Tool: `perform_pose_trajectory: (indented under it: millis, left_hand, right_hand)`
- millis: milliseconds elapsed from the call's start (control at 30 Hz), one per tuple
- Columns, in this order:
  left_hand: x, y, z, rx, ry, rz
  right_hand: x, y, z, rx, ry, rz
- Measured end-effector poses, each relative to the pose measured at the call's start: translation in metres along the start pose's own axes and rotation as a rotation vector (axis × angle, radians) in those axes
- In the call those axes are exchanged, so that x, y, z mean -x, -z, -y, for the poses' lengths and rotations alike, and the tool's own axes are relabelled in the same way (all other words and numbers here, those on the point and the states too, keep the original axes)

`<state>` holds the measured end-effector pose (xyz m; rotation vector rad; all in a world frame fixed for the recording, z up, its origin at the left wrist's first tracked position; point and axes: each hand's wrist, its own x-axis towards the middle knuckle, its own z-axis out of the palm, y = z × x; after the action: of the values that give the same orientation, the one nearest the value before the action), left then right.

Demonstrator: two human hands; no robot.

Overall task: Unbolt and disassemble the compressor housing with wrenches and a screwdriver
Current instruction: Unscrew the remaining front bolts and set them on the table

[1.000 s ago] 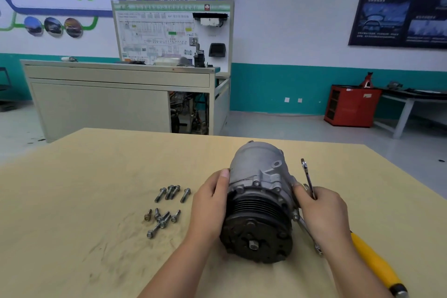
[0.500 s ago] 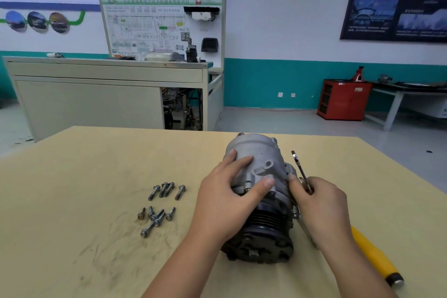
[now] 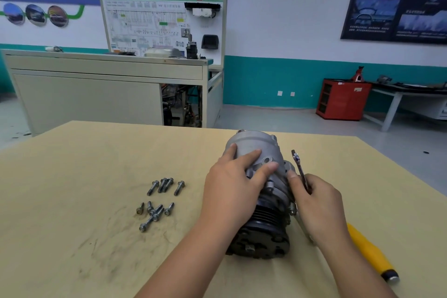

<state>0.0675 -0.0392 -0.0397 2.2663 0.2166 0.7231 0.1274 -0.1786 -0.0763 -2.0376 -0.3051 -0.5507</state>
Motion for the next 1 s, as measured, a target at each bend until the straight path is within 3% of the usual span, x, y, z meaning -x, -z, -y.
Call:
perform_pose_trajectory:
  millis: [200,367,633,767,900,1000]
  left_hand:
    - [0.003,0.011,0.019,0.183,0.036,-0.069]
    - [0.008,0.022,0.044,0.359,0.075,-0.154]
    - [0.006,0.035,0.072,0.680,0.259,-0.215]
    - [0.004,0.033,0.073,0.644,0.344,-0.308]
    - [0.003,0.032,0.076,0.668,0.296,-0.229]
    - [0.002,0.030,0.077,0.783,0.237,-0.127]
  right_hand:
    - [0.006,-0.001,0.004,-0.095,0.163,0.124]
    - [0.014,-0.011,0.017,-0.276,0.189,0.267]
    - [0.011,-0.022,0.007,-0.418,-0.026,0.237]
    - [0.009,-0.029,0.002,-0.472,-0.167,0.347]
    - [0.013,-0.027,0.005,-0.493,-0.149,0.535]
    - [0.016,-0.025,0.009,-0.450,-0.077,0.574]
